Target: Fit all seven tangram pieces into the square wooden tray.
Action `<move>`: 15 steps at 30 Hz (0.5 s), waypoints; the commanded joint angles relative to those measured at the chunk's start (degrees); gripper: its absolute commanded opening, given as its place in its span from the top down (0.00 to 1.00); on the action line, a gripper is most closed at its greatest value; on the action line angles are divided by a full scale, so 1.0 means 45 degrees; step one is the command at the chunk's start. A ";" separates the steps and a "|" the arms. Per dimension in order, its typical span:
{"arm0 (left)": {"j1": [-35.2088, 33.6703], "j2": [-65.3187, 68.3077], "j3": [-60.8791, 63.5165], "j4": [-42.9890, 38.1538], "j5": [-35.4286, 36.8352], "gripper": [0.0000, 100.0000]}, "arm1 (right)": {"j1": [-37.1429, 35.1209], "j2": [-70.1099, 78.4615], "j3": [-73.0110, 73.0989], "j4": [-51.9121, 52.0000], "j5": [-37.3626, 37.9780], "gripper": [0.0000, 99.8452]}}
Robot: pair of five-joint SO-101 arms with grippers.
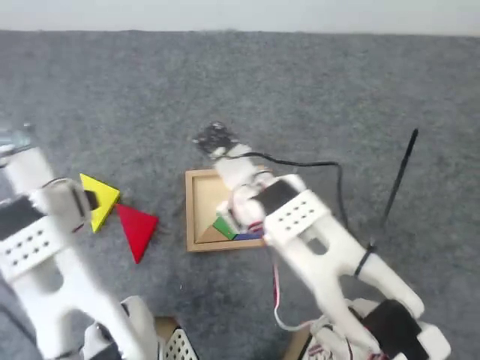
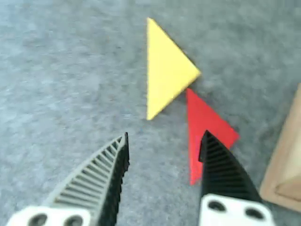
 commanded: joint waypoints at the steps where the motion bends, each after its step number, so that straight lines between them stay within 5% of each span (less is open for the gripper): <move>1: -0.2110 -0.0860 0.0049 -0.0664 0.0078 0.77 | -0.2354 0.0225 -0.2520 -0.0107 -0.2833 0.72; 5: -0.3927 -0.0938 0.0518 -0.1582 -0.0684 0.77 | -0.3624 0.3194 -0.5431 -0.0010 -0.4552 0.71; 10: -0.4415 -0.0977 0.1534 -0.2364 -0.1934 0.77 | -0.4464 0.8215 -1.0276 0.0303 -0.6447 0.70; 15: -0.4435 -0.0977 0.2628 -0.3770 -0.1954 0.77 | -0.4562 1.2552 -1.5414 0.2725 -0.6212 0.70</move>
